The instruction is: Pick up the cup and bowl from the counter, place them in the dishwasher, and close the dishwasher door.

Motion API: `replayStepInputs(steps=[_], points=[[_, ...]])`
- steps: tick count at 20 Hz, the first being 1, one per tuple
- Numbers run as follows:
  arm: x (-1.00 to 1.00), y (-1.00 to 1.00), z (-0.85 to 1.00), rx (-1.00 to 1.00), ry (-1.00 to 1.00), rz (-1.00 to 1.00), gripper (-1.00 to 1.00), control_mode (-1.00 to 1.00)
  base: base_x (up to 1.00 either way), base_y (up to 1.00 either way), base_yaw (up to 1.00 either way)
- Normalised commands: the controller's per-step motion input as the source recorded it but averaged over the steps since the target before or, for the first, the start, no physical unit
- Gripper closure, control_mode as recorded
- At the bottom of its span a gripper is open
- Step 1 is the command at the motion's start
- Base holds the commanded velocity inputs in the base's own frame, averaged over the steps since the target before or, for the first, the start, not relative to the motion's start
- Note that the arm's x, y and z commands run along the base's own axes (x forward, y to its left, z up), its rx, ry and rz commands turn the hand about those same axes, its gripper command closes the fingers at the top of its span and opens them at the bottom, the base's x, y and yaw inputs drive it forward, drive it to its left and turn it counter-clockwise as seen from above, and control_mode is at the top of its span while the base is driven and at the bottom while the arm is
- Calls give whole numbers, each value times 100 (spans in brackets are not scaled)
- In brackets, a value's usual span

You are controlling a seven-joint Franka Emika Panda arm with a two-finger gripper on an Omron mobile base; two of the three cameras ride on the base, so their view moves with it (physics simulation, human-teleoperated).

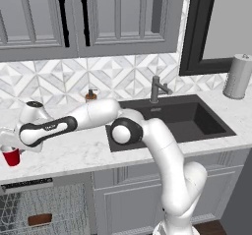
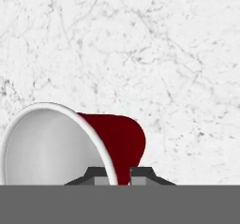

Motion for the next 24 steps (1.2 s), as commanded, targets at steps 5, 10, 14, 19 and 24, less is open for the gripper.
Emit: replayStepInputs(steps=[5,10,14,19,24], points=[[-62,0,23,-1,0,-14,100,-100,0,0,0],[-100,-6,31,-1,0,-12,100,-100,0,0,0],[-100,-34,39,0,0,-9,100,-100,0,0,0],[-100,-31,23,-9,0,-7,100,-100,0,0,0],[-100,-8,-13,-23,0,-9,100,-100,0,0,0]])
